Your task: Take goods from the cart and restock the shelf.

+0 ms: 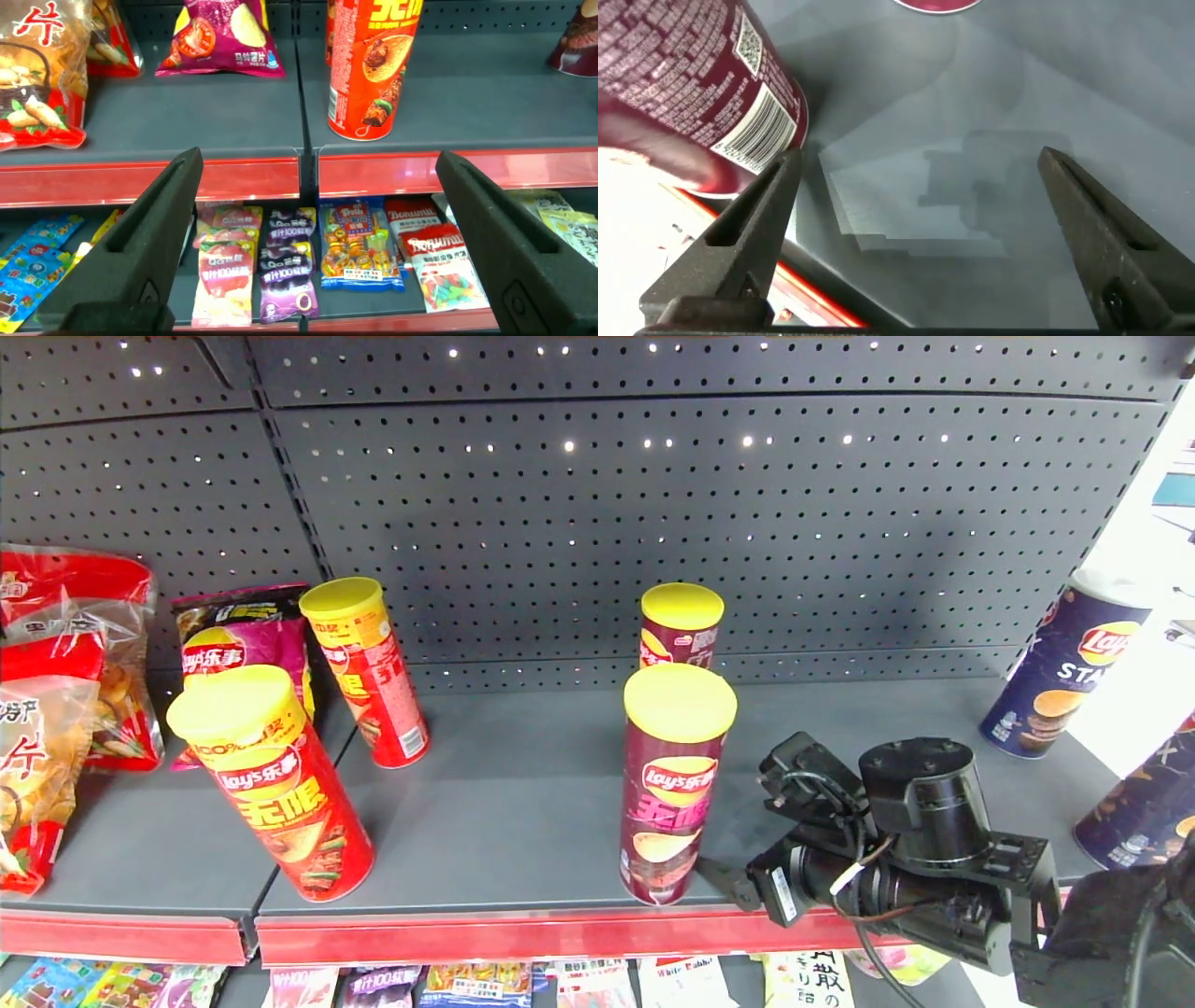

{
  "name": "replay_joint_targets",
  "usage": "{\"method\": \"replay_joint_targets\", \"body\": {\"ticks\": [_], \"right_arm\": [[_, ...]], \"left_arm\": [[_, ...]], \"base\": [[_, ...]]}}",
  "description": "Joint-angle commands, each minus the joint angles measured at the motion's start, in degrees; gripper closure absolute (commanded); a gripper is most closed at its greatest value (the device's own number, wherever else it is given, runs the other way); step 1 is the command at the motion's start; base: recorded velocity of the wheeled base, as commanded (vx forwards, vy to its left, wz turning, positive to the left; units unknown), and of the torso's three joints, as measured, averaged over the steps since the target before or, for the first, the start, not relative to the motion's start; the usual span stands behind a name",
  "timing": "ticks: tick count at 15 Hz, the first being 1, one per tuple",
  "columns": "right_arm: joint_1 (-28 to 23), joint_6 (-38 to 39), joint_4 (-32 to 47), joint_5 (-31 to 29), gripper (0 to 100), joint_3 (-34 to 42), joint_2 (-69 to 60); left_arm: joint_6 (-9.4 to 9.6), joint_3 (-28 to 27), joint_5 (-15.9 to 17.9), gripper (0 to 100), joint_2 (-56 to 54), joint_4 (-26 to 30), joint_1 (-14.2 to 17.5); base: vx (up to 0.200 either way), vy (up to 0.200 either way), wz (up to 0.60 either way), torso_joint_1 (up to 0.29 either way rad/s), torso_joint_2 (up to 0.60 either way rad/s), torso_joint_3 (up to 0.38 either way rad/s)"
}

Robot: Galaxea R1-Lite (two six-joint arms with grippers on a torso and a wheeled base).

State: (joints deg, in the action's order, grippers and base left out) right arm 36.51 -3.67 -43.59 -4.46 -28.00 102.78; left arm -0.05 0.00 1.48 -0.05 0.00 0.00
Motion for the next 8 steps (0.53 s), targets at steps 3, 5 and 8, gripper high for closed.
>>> {"method": "replay_joint_targets", "body": {"ticks": [3, 5, 8], "right_arm": [[-0.2, 0.2, -0.1, 0.0, 0, 0.1, 0.0], [-0.6, 0.3, -0.4, 0.0, 0, 0.2, -1.2], [-1.6, 0.3, -0.4, 0.0, 0, 1.3, -6.8]], "left_arm": [[-0.04, 0.0, 0.0, 0, 0.0, 0.0, 0.0], [-0.04, 0.0, 0.0, 0, 0.0, 0.0, 0.0], [-0.04, 0.0, 0.0, 0, 0.0, 0.0, 0.0]], "base": [[0.000, 0.000, 0.00, 0.000, 0.00, 0.000], [0.000, 0.000, 0.00, 0.000, 0.00, 0.000], [0.000, 0.000, 0.00, 0.000, 0.00, 0.000]]}}
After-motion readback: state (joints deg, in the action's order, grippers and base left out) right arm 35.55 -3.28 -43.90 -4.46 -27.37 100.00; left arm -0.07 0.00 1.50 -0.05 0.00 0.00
